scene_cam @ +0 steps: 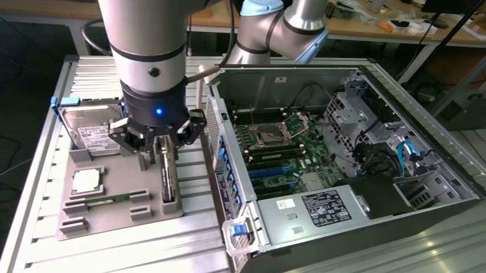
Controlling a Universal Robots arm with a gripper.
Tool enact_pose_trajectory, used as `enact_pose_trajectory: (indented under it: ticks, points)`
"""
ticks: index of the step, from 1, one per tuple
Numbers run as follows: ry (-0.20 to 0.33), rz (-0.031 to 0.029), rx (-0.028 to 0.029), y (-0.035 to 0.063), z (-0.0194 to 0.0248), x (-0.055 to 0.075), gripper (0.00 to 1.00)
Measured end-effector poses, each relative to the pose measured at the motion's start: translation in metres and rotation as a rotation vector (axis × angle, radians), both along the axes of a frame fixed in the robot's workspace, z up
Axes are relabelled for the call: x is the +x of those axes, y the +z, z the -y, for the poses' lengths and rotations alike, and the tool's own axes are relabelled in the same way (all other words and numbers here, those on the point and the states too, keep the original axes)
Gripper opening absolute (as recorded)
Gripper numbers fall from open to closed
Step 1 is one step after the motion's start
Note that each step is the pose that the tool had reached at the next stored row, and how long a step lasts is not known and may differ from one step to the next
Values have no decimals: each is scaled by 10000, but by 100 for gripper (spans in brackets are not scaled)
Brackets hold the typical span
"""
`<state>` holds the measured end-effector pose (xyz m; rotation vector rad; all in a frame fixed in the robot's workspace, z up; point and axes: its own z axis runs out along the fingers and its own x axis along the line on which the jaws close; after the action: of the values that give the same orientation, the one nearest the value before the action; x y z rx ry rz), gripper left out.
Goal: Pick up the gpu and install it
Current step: 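Pick up the gpu and move the gpu toward the slot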
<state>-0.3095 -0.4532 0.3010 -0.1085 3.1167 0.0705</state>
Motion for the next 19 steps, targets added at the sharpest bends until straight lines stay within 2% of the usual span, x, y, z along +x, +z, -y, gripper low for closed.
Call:
enact_pose_trajectory:
  ticks: [13,15,19]
  points:
    - [172,-1,-2,-259,-4,23,43]
    - [216,-2,-2,-296,-21,23,43]
    - [325,0,-1,-382,-107,23,43]
